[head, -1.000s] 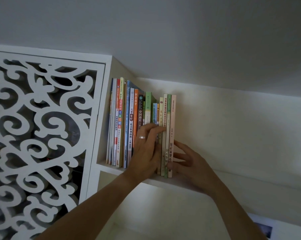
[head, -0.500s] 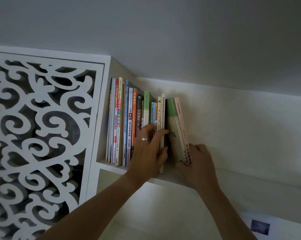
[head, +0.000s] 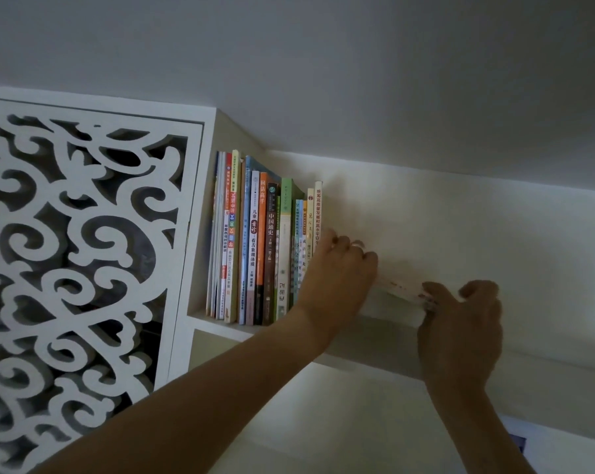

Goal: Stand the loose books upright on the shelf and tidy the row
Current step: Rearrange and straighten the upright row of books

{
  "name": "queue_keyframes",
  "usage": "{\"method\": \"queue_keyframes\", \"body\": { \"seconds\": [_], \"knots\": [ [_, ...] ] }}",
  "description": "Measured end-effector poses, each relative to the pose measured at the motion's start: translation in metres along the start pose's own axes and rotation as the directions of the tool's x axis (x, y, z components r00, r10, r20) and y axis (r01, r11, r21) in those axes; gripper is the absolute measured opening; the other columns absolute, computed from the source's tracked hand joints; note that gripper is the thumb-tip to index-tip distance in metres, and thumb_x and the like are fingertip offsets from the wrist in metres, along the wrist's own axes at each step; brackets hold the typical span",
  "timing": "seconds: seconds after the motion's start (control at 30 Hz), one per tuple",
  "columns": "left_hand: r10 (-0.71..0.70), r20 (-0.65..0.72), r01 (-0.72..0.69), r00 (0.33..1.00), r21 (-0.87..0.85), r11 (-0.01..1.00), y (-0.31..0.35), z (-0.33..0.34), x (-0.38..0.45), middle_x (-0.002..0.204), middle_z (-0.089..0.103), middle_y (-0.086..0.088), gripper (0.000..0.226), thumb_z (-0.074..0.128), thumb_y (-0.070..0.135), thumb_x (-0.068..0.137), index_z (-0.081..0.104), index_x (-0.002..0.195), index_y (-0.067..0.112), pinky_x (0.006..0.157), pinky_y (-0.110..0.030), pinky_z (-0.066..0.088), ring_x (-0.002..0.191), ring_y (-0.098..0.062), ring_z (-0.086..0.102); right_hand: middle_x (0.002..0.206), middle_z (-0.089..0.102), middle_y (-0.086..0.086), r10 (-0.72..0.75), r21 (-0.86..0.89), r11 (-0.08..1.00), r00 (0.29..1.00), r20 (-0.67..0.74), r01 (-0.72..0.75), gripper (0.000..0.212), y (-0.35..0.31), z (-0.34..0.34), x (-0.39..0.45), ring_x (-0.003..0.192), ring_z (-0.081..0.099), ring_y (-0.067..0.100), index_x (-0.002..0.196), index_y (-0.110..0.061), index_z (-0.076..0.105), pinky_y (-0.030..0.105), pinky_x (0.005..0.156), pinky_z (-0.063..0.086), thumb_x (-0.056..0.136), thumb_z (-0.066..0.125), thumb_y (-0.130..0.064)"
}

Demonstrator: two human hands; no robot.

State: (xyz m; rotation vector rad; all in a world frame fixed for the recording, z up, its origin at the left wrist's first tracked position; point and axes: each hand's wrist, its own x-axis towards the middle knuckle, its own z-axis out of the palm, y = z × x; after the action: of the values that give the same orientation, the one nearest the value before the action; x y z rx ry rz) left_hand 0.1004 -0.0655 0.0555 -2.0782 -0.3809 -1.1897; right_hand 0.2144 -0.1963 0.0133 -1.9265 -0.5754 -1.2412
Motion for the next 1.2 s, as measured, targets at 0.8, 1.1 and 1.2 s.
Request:
{"method": "queue_keyframes", "body": {
  "seconds": [0.8, 1.1, 1.2],
  "knots": [
    [-0.496, -0.297, 0.233, 0.816, -0.617, 0.752, 0.022, 0.054, -0.062, 0.102, 0.057, -0.010, 0.016, 0.052, 0.025, 0.093, 0.063, 0.091, 0.013, 0.083, -0.037, 0.048, 0.093, -0.021, 0.053, 0.115, 0.064, -0.019, -0.181, 0.532, 0.811, 0.760, 0.624, -0.243, 0.046, -0.060, 0.012, 0.001, 0.105, 0.063, 0.003, 0.139, -0.048, 0.051, 0.000, 0.067, 0.038, 0.094, 0.054, -0.059],
    [-0.370, -0.262, 0.141, 0.891, -0.617, 0.775, -0.034, 0.065, -0.047, 0.108, 0.054, -0.010, 0.023, 0.043, 0.025, 0.099, 0.058, 0.101, 0.008, 0.083, -0.036, 0.047, 0.096, -0.019, 0.051, 0.116, 0.060, -0.018, -0.289, 0.559, 0.801, 0.678, 0.676, -0.216, 0.058, -0.068, 0.029, -0.002, 0.093, 0.062, -0.004, 0.149, -0.042, 0.041, -0.001, 0.061, 0.042, 0.094, 0.051, -0.060],
    [-0.404, -0.258, 0.124, 0.877, -0.692, 0.711, -0.035, 0.068, -0.047, 0.107, 0.055, -0.007, 0.018, 0.043, 0.018, 0.099, 0.057, 0.104, 0.008, 0.086, -0.035, 0.047, 0.097, -0.016, 0.051, 0.133, 0.056, -0.020, -0.361, 0.541, 0.822, 0.571, 0.737, -0.178, 0.079, -0.051, 0.026, -0.003, 0.113, 0.060, 0.000, 0.152, -0.058, 0.017, 0.003, 0.074, 0.042, 0.088, 0.062, -0.060]
  ]
}}
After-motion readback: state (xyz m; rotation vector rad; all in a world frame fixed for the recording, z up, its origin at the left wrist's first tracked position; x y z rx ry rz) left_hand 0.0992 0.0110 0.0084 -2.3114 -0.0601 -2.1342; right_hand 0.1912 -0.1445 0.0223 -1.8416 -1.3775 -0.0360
